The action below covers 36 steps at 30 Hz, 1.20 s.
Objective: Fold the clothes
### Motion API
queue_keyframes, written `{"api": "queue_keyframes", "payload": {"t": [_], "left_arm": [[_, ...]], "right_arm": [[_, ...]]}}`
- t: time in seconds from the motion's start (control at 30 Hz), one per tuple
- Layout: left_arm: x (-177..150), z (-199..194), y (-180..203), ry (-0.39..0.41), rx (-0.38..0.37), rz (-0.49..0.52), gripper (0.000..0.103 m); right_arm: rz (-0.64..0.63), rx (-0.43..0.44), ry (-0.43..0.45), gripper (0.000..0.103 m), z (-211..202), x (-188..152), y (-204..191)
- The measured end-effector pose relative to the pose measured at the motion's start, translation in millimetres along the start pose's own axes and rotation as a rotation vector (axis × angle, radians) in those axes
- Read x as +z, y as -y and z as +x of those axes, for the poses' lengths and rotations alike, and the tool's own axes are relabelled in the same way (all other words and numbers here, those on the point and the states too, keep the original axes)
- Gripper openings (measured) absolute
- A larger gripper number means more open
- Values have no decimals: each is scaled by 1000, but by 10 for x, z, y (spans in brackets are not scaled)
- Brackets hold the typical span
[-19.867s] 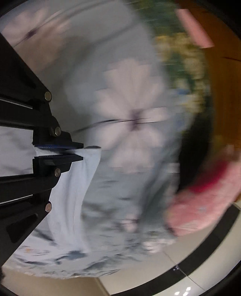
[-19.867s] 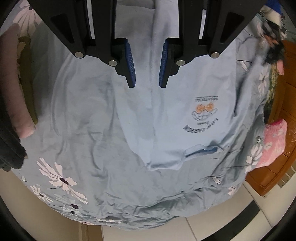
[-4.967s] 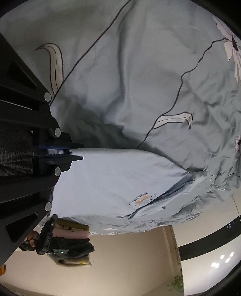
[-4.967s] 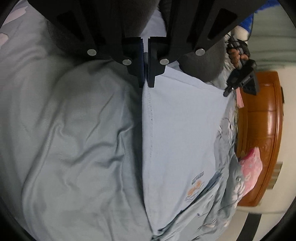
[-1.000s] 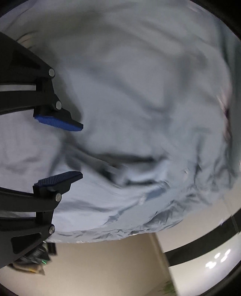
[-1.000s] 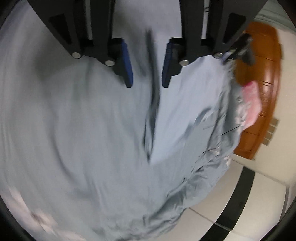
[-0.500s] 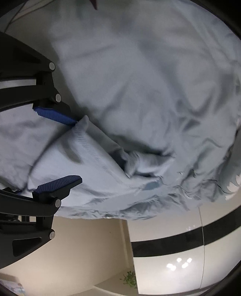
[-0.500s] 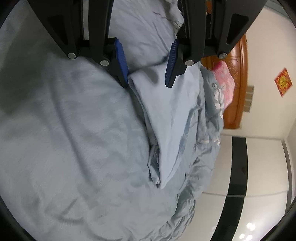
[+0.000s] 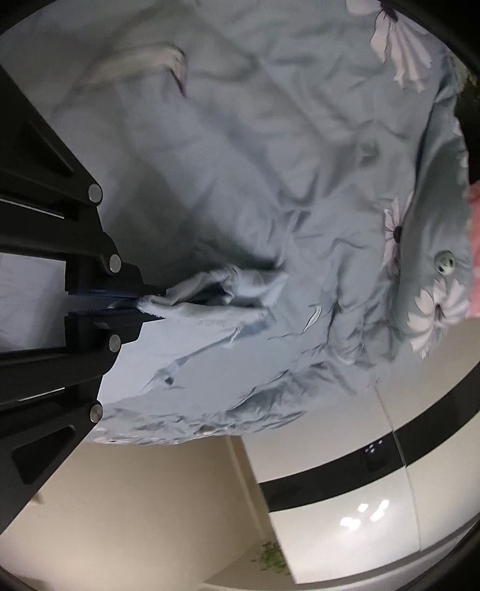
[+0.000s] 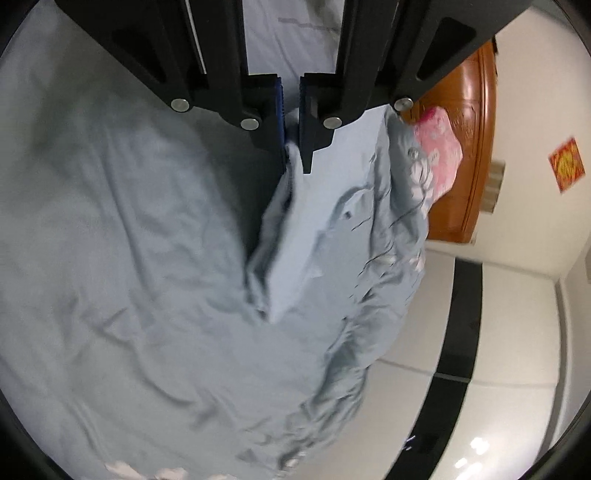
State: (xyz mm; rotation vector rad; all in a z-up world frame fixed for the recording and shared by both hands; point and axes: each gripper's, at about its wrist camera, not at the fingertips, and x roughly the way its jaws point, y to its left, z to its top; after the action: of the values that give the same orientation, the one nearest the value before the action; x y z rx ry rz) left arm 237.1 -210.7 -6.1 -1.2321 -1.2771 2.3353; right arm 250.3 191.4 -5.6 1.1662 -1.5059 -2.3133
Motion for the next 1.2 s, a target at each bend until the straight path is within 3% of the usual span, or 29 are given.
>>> {"api": "queue_keyframes", "payload": {"t": [0.1,0.2,0.3,0.47,0.63,0.7,0.87,1.03,1.2], "left_arm": [[-290,-178,-165,-64,73,37,4],[-504,-202,-487,-116,122,-41,4],[-546,-180,-620,-130,132,-91,5],[-473,-273,-538,-147,166,-56,9],[-446,-585,-416,-78,325,39,7],[-474,-595,-236,-89,267,64,7],[-903,9,543,-278,228,311,7],[-1452,663,891,-414,321,477,7],[-1676,973,852,-498,369,495,7]], "right_arm": [[14,-17,-15,6,-258,-228,150],[78,-108,-73,6,-284,-501,467],[138,-146,-104,6,-237,-667,683],[173,-154,-106,6,-223,-713,705],[159,-170,-110,6,-226,-709,673],[153,-177,-112,6,-228,-708,663],[153,-176,-108,6,-215,-723,640],[140,-164,-103,6,-257,-719,569],[101,-177,-110,6,-264,-708,448]]}}
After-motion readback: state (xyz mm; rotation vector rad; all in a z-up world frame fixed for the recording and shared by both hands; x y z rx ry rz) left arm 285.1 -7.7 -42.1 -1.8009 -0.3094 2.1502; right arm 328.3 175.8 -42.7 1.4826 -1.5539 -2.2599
